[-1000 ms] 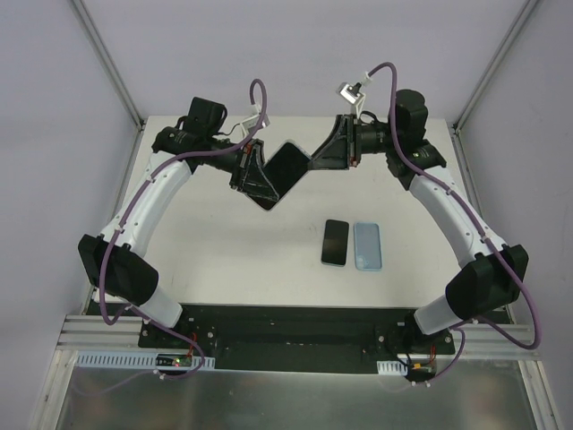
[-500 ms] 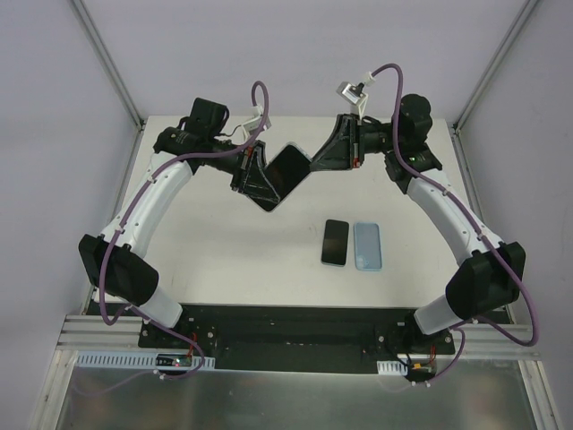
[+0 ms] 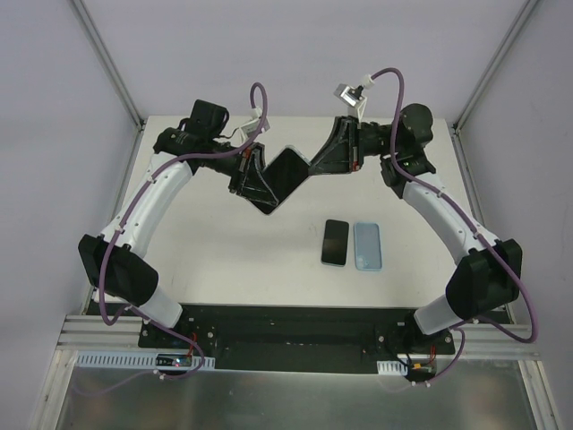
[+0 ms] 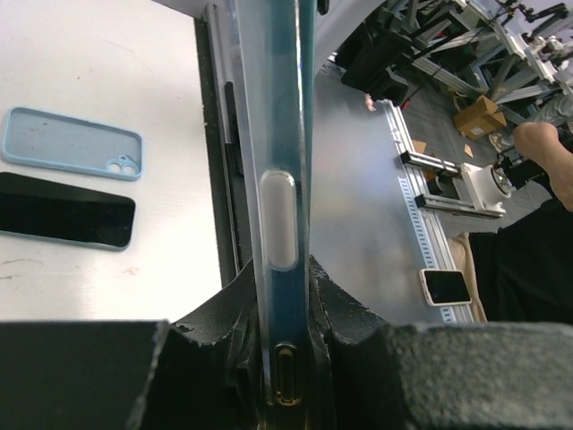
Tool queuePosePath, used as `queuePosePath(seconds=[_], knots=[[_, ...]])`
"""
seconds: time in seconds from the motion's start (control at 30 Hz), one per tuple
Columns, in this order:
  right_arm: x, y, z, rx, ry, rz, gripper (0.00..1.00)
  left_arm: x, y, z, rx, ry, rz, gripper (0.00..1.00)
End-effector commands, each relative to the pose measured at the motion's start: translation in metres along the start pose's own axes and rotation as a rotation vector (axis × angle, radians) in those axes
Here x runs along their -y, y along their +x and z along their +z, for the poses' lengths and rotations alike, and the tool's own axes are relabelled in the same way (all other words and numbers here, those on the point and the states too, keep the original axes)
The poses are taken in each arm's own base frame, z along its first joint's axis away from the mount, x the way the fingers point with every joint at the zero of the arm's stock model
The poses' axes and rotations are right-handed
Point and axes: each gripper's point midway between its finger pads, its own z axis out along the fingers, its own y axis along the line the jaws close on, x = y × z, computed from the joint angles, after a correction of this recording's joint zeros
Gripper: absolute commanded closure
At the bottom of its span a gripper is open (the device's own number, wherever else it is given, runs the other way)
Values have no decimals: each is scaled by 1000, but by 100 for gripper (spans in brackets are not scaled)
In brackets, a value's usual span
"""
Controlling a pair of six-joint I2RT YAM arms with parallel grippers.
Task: Take the phone out of the phone case
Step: Remove the phone case from the phone.
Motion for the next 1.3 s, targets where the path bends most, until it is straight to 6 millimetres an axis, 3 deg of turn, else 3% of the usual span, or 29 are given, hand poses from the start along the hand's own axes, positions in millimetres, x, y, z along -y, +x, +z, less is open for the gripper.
queuePosePath(seconds=[0.0,0.3,0.9,1.27], knots=[[-56,28,16,-168,-177,-115,100,32,-12,1,74,214,144,100],[-86,34,34,-190,-254,-150,100,13,-4,7,59,192,122,100],[-106,48,49,-213,-325,-146,100,25,6,37,12,289,149,100],[-122,52,56,-222,-375,-171,100,20,9,48,3,329,144,100]])
